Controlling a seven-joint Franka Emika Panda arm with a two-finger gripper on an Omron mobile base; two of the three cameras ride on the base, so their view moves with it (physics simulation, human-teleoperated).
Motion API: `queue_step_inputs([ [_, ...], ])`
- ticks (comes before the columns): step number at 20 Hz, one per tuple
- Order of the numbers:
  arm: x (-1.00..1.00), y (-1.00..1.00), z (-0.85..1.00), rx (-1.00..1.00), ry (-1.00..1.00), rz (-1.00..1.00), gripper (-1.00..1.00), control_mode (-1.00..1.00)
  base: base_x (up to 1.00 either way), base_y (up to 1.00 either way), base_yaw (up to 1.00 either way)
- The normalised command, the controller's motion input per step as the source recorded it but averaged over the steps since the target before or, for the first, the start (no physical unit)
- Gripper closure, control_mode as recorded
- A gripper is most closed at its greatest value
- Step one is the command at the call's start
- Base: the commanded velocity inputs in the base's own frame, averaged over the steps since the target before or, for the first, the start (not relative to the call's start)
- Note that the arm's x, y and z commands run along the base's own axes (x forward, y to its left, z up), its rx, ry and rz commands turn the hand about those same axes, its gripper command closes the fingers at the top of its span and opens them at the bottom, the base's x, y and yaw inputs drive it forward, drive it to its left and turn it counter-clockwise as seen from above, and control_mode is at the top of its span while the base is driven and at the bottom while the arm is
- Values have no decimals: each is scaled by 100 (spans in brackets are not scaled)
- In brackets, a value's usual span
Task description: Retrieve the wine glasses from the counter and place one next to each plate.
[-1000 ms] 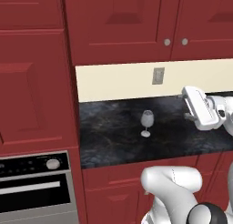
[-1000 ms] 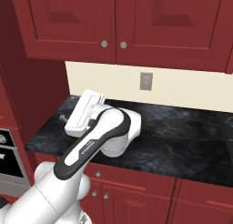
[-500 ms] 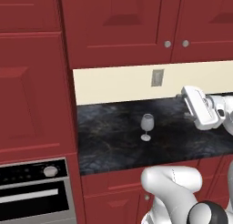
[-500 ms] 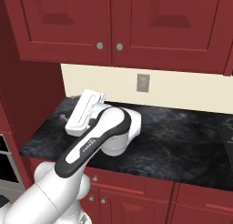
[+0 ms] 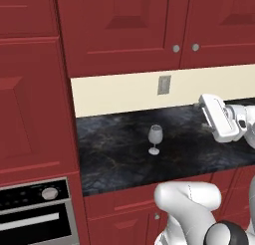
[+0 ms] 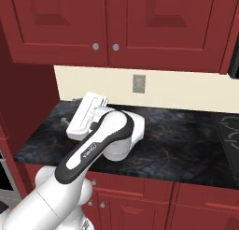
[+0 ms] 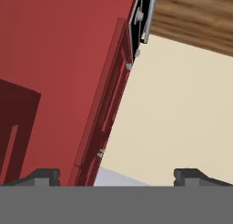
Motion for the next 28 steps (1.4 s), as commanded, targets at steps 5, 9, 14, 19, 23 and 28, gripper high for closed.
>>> queue_step_inputs([
  [5,0,0,0,0,0,0,-100,100,30,-9,0],
  [9,0,0,0,0,0,0,-100,100,26,-2,0],
  [14,0,0,0,0,0,0,-100,100,30,0,0],
  [19,40,0,-39,0,5,0,-100,-100,0,0,0],
  [23,60,0,-55,-6,7,0,-100,-100,0,0,0],
  [28,62,-10,-48,-5,3,0,-100,-100,0,0,0],
])
